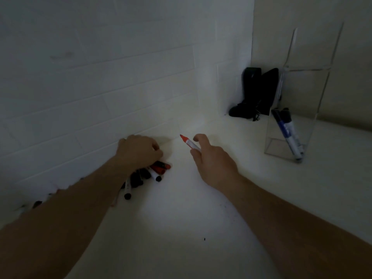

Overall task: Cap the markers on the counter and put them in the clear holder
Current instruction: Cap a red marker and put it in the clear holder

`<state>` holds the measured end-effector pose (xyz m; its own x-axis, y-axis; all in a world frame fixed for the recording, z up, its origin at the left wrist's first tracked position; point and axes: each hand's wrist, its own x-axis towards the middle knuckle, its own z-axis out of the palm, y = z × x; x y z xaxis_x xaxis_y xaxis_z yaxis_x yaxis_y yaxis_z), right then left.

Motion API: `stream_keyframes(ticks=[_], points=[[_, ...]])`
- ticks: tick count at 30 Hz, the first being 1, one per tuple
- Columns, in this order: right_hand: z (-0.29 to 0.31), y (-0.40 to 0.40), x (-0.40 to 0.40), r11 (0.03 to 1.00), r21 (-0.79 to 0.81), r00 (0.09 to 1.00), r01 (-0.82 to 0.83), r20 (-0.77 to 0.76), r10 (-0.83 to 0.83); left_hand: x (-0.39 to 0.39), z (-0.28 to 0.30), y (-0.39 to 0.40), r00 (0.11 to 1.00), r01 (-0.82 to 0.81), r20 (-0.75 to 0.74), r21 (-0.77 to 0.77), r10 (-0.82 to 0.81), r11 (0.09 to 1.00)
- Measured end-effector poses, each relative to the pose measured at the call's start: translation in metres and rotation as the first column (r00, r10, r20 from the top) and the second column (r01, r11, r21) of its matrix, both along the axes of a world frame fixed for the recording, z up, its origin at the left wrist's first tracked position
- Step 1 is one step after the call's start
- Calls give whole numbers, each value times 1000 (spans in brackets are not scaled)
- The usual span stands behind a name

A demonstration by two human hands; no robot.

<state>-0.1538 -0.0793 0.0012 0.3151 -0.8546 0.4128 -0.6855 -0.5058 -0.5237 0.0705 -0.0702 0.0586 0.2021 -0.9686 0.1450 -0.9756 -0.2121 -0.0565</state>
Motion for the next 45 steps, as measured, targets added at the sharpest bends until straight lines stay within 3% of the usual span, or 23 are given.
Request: stream_keyframes(ticks=[4, 6, 11, 19, 23, 35, 40, 45], points=[[2, 1, -1, 999, 21, 1000, -28, 4, 28, 0, -6, 19, 947, 212, -194, -224, -257, 951], [3, 2, 0, 999, -2, 999, -39, 18, 39, -3, -9, 34, 912, 276, -215, -311, -350, 909], [1, -5, 2, 996, -86, 997, 32, 66, -26, -2, -28, 61, 890, 194, -256, -535, -377, 822], [3, 2, 4, 975, -206, 997, -77, -6, 78, 5, -29, 70, 966, 225, 10, -522, -258, 823], [2, 5, 3, 971, -226, 997, -80, -21, 77, 5, -30, 67, 967, 216, -20, -466, -255, 858], [7, 14, 8, 924, -366, 987, -109, -147, 58, -13, -36, 66, 934, 339, 83, -520, -348, 784], [12, 17, 5, 892, -442, 984, -92, -180, 12, -21, -37, 65, 923, 352, 40, -488, -383, 799], [11, 17, 5, 909, -394, 980, -132, -189, 61, -25, -40, 63, 908, 358, -9, -503, -419, 787]])
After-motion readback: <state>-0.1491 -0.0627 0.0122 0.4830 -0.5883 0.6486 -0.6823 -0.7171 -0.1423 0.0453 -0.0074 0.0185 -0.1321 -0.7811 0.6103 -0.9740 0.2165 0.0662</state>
